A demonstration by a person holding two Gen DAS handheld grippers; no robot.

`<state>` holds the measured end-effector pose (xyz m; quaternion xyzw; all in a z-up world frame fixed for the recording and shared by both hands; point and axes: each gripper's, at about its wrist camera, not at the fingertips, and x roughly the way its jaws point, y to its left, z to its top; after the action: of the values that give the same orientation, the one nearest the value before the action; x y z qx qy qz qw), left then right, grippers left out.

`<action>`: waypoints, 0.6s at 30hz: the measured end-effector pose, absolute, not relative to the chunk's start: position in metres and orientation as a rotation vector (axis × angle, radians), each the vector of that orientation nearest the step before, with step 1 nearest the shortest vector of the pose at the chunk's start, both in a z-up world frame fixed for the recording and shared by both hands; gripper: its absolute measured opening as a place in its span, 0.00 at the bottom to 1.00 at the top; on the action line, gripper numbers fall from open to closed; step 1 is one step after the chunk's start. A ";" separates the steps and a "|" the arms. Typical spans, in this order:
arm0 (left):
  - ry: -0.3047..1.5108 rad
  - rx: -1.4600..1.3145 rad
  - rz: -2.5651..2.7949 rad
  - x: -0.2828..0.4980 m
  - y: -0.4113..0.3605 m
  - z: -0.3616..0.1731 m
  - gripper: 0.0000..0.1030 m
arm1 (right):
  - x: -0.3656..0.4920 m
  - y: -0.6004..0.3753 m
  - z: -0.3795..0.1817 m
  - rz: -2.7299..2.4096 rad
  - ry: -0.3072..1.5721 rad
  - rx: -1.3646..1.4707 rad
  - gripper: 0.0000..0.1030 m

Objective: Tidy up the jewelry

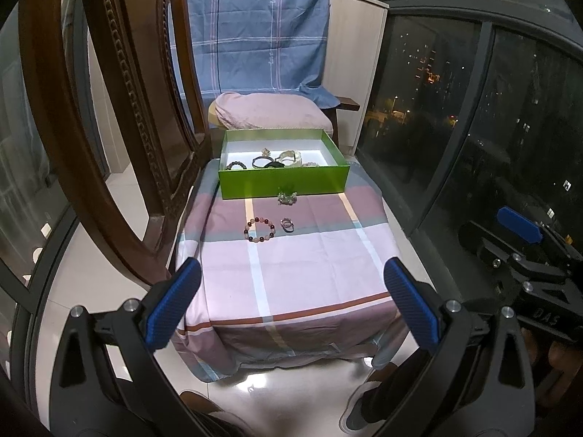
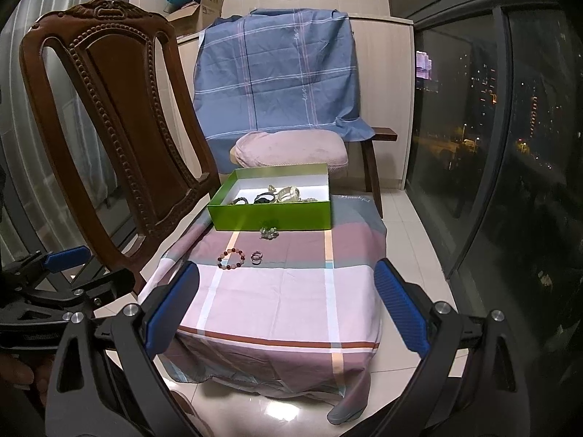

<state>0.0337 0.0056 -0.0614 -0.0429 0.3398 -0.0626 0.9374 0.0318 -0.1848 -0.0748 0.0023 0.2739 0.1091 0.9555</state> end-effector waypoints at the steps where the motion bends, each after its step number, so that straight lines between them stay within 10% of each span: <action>1: 0.698 -0.088 -0.129 0.035 0.006 -0.062 0.96 | 0.032 -0.185 -0.075 0.221 0.557 0.005 0.92; 10: 0.739 -0.063 -0.122 0.074 0.011 -0.082 0.95 | 0.051 -0.185 -0.092 0.218 0.595 0.016 0.92; 18: 0.913 -0.066 -0.107 0.173 0.031 -0.142 0.61 | 0.102 -0.187 -0.139 0.224 0.719 0.027 0.84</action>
<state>0.1729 0.0308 -0.1420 -0.0317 0.4404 -0.0515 0.8957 0.1018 -0.1866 -0.1388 0.0130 0.3512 0.1095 0.9298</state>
